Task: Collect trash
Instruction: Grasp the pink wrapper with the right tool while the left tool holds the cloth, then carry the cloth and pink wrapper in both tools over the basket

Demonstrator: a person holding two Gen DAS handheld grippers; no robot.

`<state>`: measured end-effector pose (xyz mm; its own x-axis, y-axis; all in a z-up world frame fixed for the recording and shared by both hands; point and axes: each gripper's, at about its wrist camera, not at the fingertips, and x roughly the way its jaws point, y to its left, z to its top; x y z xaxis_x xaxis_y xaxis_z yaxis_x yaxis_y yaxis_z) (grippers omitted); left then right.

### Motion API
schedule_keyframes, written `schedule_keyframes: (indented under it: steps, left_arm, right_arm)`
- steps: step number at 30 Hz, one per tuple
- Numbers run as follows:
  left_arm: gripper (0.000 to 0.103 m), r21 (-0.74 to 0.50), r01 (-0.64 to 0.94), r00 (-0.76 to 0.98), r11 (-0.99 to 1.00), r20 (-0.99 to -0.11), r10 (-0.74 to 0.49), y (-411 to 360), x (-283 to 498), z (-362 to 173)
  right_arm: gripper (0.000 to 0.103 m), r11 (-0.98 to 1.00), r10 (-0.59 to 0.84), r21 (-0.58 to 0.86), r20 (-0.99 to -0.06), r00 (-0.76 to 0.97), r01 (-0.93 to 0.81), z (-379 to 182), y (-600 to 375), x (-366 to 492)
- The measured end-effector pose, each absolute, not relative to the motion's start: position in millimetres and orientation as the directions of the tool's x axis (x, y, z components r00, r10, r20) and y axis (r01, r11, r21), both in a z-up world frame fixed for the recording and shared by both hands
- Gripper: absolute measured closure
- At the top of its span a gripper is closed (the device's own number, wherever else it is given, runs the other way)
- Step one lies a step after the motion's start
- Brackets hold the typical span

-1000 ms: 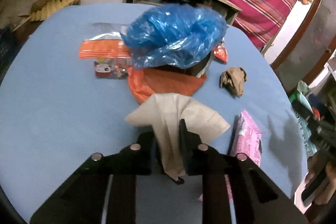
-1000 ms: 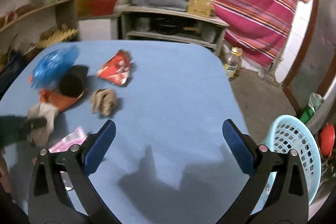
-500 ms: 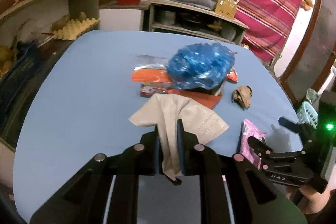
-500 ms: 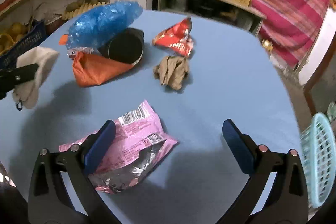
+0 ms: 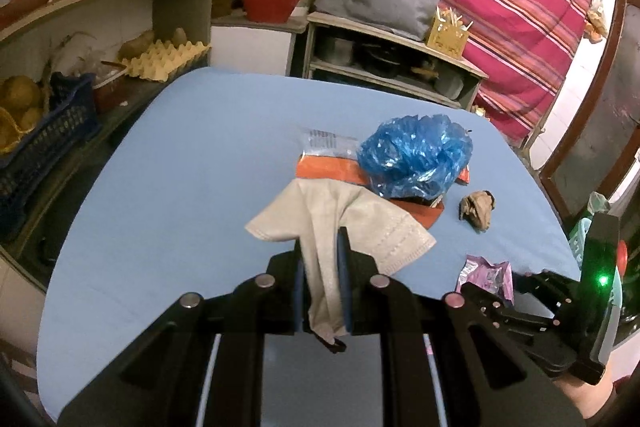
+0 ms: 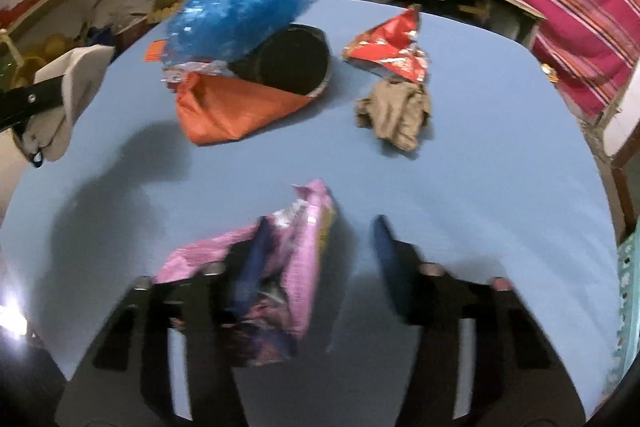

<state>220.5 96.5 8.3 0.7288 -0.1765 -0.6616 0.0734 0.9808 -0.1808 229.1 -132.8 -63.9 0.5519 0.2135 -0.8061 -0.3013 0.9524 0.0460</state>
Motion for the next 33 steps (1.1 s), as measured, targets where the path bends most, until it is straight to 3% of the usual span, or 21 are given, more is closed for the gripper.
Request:
schedule_keyframes:
  steps: [1, 7, 22, 33]
  left_arm:
    - [0.088, -0.179, 0.073, 0.730, 0.981, -0.661, -0.175, 97, 220, 9]
    - [0.088, -0.167, 0.066, 0.728, 0.984, -0.666, -0.162, 94, 221, 6]
    - [0.088, -0.127, 0.072, 0.775, 0.989, -0.617, -0.136, 62, 217, 24]
    - [0.088, -0.149, 0.194, 0.798, 0.970, -0.551, -0.244, -23, 224, 61]
  right_arm:
    - [0.084, 0.948, 0.231, 0.059, -0.806, 0.545, -0.313, -64, -131, 229]
    - [0.097, 0.937, 0.270, 0.088, -0.794, 0.544, -0.337, -58, -130, 228]
    - [0.099, 0.970, 0.224, 0.082, -0.655, 0.722, -0.227, 8, -207, 221]
    - [0.098, 0.995, 0.060, 0.100, -0.559, 0.827, -0.004, 51, -343, 193]
